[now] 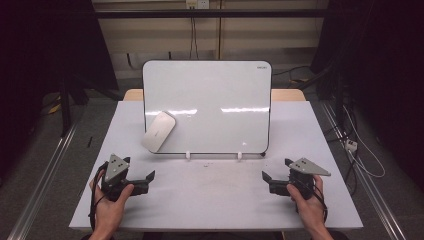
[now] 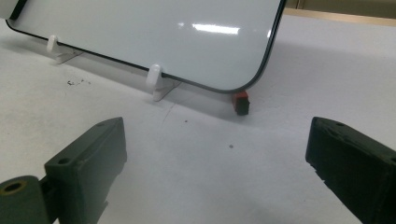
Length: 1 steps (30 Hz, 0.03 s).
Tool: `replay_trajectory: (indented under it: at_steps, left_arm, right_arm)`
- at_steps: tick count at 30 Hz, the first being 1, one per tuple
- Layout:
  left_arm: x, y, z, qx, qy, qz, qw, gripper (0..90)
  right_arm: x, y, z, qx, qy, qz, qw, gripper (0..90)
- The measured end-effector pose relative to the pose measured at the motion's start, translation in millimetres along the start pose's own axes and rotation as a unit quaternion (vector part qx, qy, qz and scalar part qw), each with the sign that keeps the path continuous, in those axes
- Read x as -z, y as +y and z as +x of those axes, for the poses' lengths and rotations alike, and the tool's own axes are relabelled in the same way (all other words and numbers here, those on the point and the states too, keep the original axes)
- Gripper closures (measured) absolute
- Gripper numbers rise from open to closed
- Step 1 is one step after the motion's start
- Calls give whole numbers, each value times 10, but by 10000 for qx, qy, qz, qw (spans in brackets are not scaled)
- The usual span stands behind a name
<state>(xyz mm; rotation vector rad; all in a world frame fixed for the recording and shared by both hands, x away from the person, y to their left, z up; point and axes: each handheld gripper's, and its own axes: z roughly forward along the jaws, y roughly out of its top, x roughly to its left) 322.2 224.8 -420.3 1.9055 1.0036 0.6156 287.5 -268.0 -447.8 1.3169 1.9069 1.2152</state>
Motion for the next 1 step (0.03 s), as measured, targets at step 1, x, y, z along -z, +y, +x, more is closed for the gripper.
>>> replay_trajectory:
  at_steps: [1]
  left_arm:
    - [-4,0,-3,16,8,0,10000,52]
  right_arm:
    - [-2,0,0,-8,14,8,10000,54]
